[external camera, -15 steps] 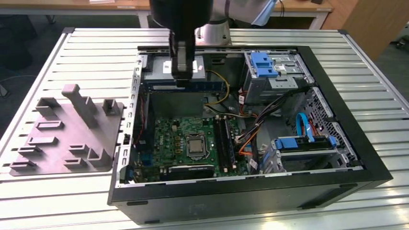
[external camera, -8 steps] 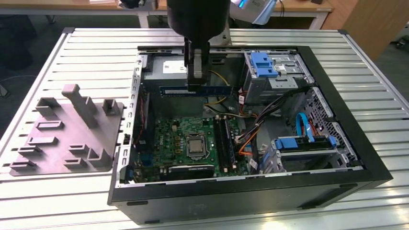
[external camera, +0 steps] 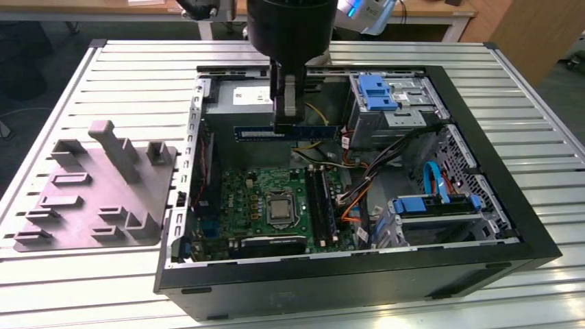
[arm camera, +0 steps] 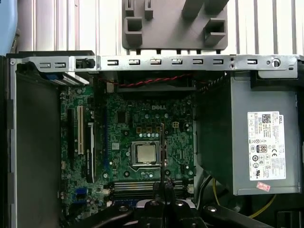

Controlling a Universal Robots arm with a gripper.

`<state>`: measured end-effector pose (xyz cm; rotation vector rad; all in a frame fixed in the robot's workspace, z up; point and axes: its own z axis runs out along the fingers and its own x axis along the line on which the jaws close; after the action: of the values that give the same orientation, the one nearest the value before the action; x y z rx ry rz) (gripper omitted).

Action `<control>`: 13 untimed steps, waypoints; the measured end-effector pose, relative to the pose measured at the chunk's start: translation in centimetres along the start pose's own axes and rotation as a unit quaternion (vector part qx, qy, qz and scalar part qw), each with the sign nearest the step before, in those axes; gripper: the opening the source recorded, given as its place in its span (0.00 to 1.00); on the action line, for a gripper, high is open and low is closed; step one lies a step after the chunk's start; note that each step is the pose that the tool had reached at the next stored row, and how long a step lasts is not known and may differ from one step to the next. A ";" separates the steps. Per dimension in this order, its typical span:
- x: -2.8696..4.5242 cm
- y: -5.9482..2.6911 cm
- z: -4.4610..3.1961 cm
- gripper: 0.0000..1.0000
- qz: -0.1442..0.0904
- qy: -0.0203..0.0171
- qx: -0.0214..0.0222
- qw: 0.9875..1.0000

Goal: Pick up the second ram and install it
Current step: 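Pick up the second ram and move it above second insertion slot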

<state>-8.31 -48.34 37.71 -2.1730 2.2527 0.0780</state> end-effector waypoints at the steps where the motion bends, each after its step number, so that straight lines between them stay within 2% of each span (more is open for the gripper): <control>1: 0.00 0.00 0.00 0.11 0.000 0.000 0.000 1.000; 3: 0.00 -0.01 0.02 0.11 0.000 0.000 0.000 1.000; 13: 0.04 -0.30 1.20 0.11 0.000 0.000 0.000 1.000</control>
<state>-8.04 -48.34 36.50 -2.1734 2.2525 0.0782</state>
